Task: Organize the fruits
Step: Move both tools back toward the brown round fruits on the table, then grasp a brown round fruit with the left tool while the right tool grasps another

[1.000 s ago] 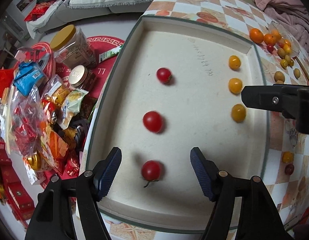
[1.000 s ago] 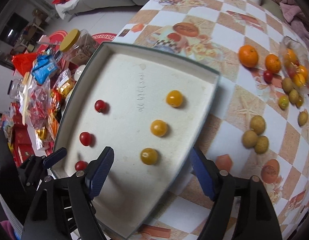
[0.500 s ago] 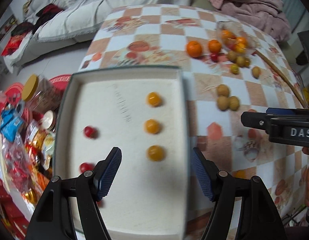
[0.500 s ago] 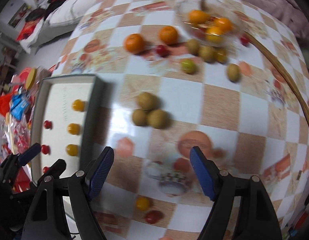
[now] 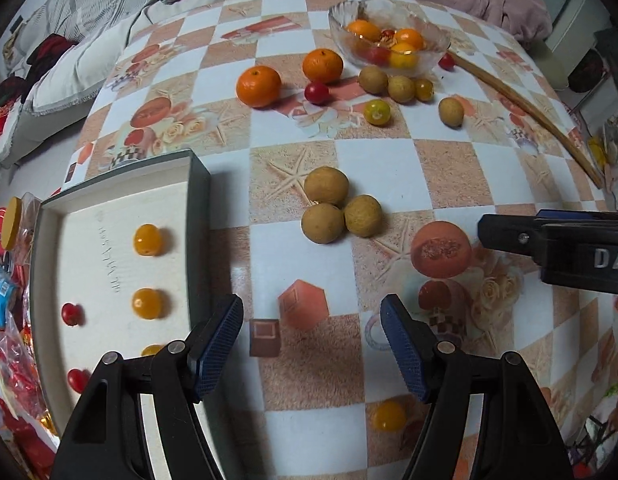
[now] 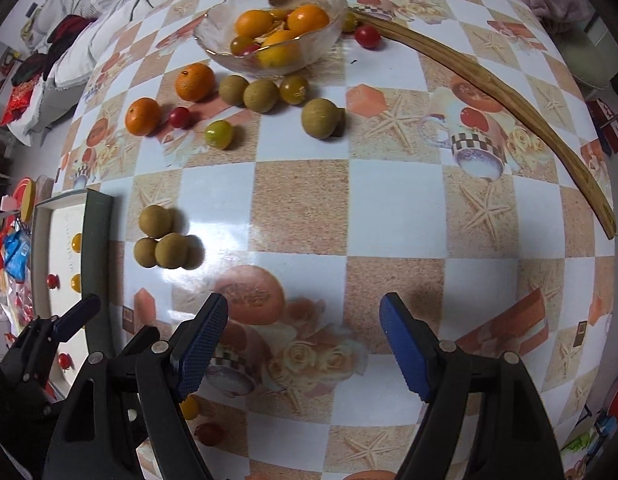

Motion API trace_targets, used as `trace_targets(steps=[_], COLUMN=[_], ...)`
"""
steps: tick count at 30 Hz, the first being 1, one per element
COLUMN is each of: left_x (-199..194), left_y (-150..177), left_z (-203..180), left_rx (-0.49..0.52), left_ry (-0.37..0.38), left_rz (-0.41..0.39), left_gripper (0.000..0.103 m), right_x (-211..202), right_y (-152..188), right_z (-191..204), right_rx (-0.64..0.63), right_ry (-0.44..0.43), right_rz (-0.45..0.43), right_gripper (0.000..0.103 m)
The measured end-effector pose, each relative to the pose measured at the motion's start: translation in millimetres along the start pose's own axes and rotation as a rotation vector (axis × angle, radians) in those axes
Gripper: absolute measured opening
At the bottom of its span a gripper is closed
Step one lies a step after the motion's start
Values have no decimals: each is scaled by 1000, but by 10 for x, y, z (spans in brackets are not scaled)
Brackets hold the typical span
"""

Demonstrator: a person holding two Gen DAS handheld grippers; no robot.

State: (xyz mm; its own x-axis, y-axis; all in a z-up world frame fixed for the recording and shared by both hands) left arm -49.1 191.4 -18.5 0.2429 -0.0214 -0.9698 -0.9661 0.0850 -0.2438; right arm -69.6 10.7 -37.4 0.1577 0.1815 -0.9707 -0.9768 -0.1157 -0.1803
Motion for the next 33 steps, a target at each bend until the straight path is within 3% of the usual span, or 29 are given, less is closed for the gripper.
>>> trace_targets(steps=[10,20,24,26,29,31,33], left_x=[255,320,345,348,328,311,293], left_y=[-227,-446,-508,-517,-514,-522,-511], left_z=[22,-44,-62,-73,-131,-164,-190], left_rx=[-32,-36,-38,-43,-28,-15,-19], left_ry=[-45,-36,-28,-10,5,15,37], left_rz=[-3,-23,-27,-26,-25,-22,-17], left_gripper=[73,73,72,66,52,34,27], right_x=[131,272,299,296,298,298,268], right_y=[-298,-801,-945,-988,-1032,-1035,-989], right_z=[-81,-80,-36,-18,18,27,-18], right_rx=[-32,-47,-66,-77,-85,-78,-71], right_ry=[-6,4,24,38,43,28,21], right_rz=[-18,-63,-83,-93,-100,-97,-98], right_gripper=[81,81,69,58,28,28,28])
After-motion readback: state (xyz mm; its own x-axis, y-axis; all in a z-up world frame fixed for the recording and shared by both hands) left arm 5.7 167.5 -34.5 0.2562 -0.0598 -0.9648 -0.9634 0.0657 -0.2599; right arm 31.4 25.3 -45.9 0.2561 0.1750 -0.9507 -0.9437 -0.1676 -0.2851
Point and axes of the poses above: each gripper's, at about its wrist camera, not at the fingertips, and x roughly the way its jaws point, z to its left, y to its underside, the point moved 7 cm from there along x, roughly the way its jaws point
